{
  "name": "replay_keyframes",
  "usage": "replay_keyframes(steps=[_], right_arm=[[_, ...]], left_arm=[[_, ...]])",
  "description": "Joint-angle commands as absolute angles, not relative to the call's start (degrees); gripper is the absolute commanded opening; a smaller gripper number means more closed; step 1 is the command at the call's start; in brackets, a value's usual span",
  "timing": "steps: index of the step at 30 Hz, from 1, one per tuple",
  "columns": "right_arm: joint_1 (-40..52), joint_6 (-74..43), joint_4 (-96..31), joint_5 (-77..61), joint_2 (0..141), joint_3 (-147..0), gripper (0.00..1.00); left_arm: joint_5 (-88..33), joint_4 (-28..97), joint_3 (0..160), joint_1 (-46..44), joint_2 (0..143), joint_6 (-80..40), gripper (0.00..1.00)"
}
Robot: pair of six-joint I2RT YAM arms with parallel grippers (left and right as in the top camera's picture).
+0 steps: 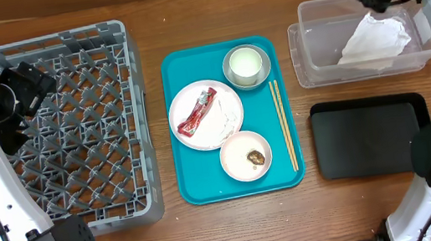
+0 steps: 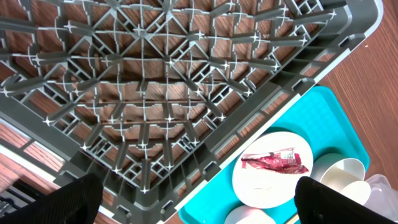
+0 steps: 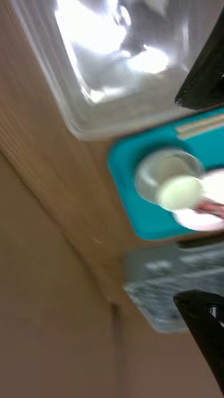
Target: Sort waste into correct bins and load items into the dishwasher
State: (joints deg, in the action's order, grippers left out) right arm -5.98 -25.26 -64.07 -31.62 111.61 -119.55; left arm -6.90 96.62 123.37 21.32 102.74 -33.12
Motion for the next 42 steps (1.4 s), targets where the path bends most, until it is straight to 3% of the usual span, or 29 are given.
replay_keyframes(steps=[1,4,7,11,15,18,30,42], right_arm=[[1.2,-17.6,-69.5,-37.3,104.9,-120.1,0.93],[11.8,-20.5,-76.8,-24.4,105.7,-119.5,1.00],[20.8,-25.2,-76.2,-14.6,107.3,-116.5,1.00],[32.4,-31.7,-72.8,0.9,110.5,-110.1,0.84],[36.5,-31.7,-71.9,6.6,113.4,-106.3,0.70],[37.4,-31.8,-69.4,5.9,115.9,-103.9,0.47],[37.5,-32.0,-60.5,4.3,124.1,-101.1,0.52],[37.6,-34.8,-59.4,1.5,125.4,-98.4,0.47]], left_arm=[[-7.1,96.7,124.1,21.1,101.9,-33.8,1.00],[-7.1,96.6,124.1,21.1,101.9,-33.8,1.00],[-7.1,96.6,124.1,21.1,101.9,-33.8,1.00],[-7.1,96.6,124.1,21.1,101.9,-33.8,1.00],[-7.1,96.6,124.1,21.1,101.9,-33.8,1.00],[-7.1,96.6,124.1,21.1,101.9,-33.8,1.00],[-7.1,96.6,124.1,21.1,101.9,-33.9,1.00],[-7.1,96.7,124.1,21.1,101.9,-33.8,1.00]])
